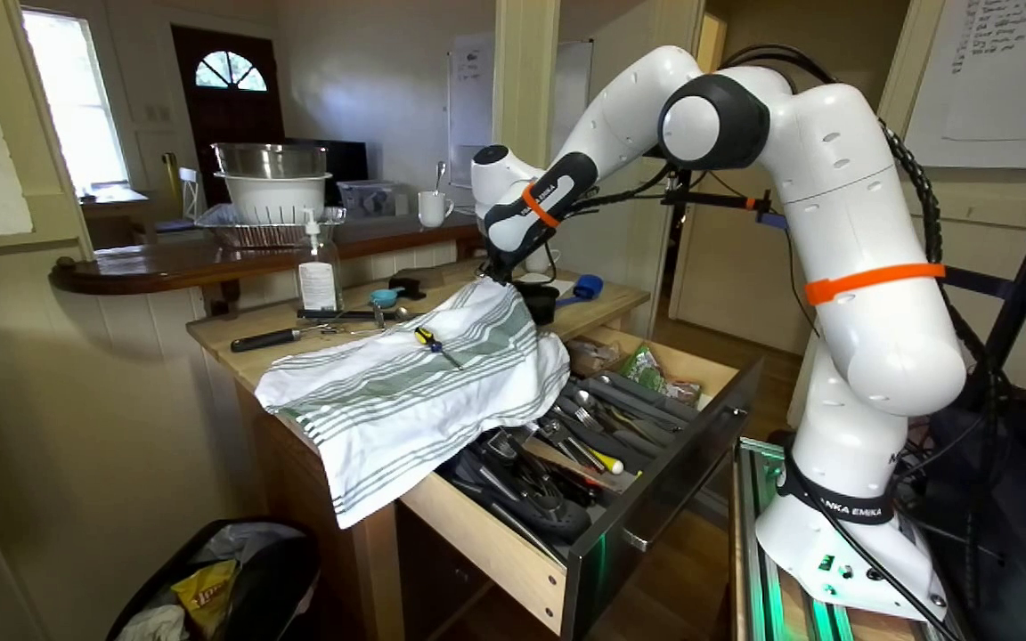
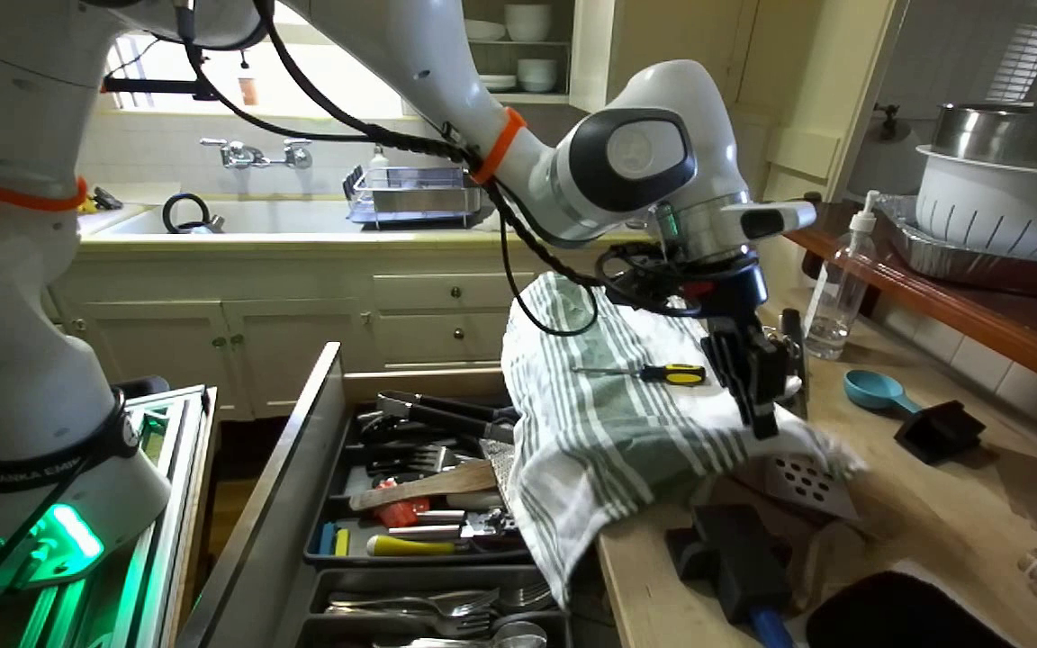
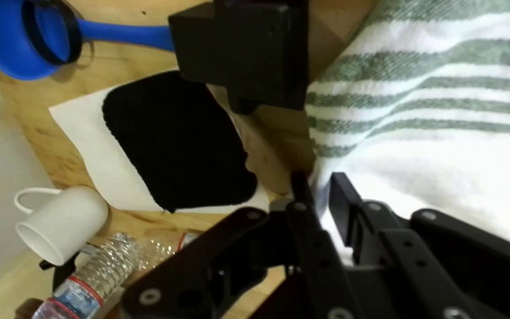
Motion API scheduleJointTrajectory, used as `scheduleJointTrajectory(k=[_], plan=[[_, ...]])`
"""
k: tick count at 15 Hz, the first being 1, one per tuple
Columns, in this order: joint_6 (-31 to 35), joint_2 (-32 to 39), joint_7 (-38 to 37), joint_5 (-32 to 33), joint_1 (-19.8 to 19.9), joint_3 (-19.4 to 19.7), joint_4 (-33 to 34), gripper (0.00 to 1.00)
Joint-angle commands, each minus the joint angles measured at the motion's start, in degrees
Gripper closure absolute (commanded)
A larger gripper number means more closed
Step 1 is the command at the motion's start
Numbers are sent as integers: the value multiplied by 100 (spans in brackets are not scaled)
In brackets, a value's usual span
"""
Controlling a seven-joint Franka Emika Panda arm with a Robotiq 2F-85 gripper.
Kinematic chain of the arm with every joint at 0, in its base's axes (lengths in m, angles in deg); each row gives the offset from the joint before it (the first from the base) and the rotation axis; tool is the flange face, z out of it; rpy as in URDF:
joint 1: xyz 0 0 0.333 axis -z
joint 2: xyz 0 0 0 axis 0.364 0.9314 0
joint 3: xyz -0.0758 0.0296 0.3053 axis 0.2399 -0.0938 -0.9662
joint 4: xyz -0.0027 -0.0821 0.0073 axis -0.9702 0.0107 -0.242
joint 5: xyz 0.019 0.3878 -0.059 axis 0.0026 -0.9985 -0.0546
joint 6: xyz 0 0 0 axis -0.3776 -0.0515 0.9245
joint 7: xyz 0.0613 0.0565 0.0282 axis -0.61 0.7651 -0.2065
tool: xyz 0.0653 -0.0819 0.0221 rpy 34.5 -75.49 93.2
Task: Unfold the towel slightly on the table
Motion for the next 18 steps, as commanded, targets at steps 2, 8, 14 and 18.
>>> scheduleJointTrajectory(k=[2,8,14,18], plan=[[-631,18,237,-663,209,-514,162,40],[-1907,-441,601,-1654,214,-1193,366,0],[-2907,-808,821,-2451,322,-1437,692,0],[-3005,-880,1025,-2746,325,-1450,727,0]])
